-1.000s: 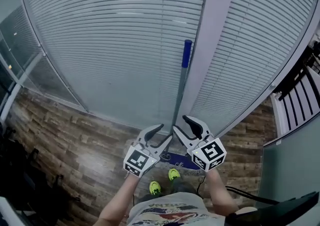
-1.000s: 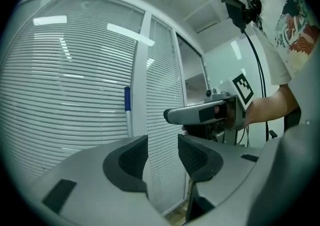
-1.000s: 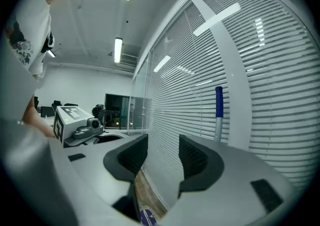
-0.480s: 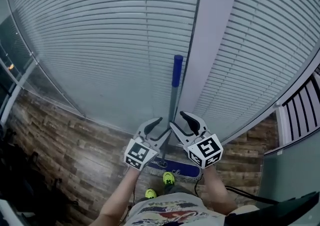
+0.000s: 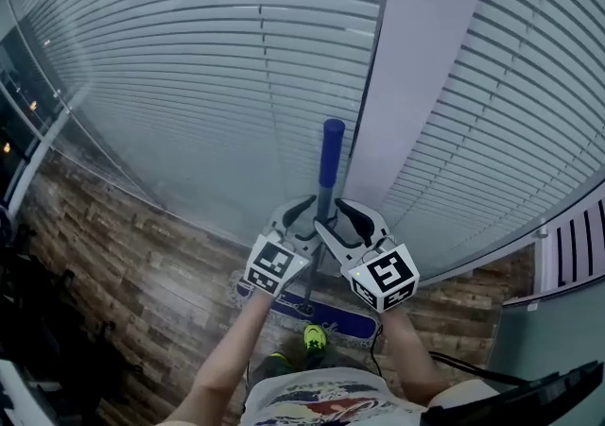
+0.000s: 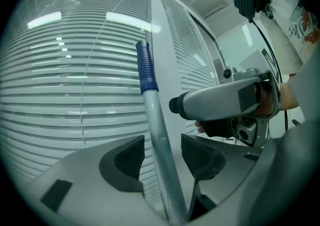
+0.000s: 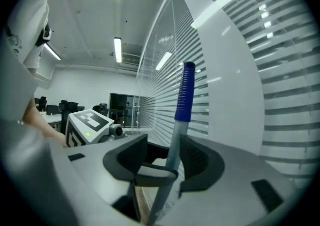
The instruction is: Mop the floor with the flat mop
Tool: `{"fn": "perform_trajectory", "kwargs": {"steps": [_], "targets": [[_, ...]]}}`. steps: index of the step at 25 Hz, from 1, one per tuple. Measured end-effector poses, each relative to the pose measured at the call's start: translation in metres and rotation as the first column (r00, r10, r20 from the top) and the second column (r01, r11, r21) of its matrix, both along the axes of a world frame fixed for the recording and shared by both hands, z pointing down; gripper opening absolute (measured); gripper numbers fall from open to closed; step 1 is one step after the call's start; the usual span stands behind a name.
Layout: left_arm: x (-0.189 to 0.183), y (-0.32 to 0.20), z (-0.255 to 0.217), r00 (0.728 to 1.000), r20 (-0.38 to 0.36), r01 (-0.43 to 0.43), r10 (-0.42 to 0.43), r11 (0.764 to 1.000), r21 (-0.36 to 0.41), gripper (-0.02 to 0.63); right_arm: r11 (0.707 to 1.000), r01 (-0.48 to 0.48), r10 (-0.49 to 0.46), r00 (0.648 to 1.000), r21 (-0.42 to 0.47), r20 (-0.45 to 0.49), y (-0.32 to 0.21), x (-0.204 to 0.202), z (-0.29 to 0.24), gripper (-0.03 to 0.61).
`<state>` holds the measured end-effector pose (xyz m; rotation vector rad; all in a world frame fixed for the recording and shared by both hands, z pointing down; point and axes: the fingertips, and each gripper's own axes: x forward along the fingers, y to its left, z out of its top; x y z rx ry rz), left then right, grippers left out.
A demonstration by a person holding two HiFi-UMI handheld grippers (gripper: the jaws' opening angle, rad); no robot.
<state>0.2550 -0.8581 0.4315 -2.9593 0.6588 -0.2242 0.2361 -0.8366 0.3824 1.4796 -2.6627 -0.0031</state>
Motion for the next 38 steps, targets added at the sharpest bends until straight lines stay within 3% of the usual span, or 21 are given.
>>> {"fn": "perform_trajectory", "kwargs": {"steps": [4, 11, 15, 18, 24, 26, 31, 38], "targets": [[0.014, -0.017, 0.004, 0.999, 0.035, -0.006, 0.006, 1.000, -0.005, 0.170, 1.000, 0.004, -0.004, 1.000, 0.001, 0.009, -0.017, 0.012, -0.001, 0.179], [0.009, 0.013, 0.000, 1.000, -0.005, -0.015, 0.015, 1.000, -0.028, 0.141, 0.995, 0.011, -0.017, 0.998, 0.095, 0.054, -0.015, 0.022, -0.038, 0.179], [-0.006, 0.045, -0.003, 1.000, -0.003, -0.003, 0.003, 1.000, -0.029, 0.138, 0.988, 0.080, -0.085, 0.996, 0.133, 0.032, 0.008, -0.003, -0.057, 0.180], [-0.017, 0.068, -0.005, 1.000, 0.001, 0.004, -0.004, 0.999, -0.032, 0.137, 0.981, 0.117, -0.128, 0.989, 0.152, 0.067, 0.031, -0.021, -0.072, 0.181], [-0.046, 0.149, 0.002, 1.000, -0.008, 0.002, -0.002, 1.000, -0.030, 0.130, 0.971, 0.156, -0.160, 0.987, 0.181, 0.008, 0.103, -0.062, -0.082, 0.179], [-0.054, 0.171, -0.009, 1.000, -0.001, -0.002, 0.002, 1.000, -0.018, 0.129, 0.970, 0.171, -0.180, 0.983, 0.175, 0.037, 0.126, -0.073, -0.095, 0.141], [-0.075, 0.246, -0.016, 0.990, 0.006, -0.139, 0.139, 0.989, 0.058, 0.130, 0.964, 0.202, -0.215, 0.975, 0.175, 0.061, 0.201, -0.096, -0.101, 0.125], [-0.097, 0.349, -0.032, 0.931, -0.067, -0.349, 0.360, 0.928, 0.132, 0.183, 0.940, 0.294, -0.309, 0.949, 0.174, 0.066, 0.319, -0.135, -0.084, 0.118]]}}
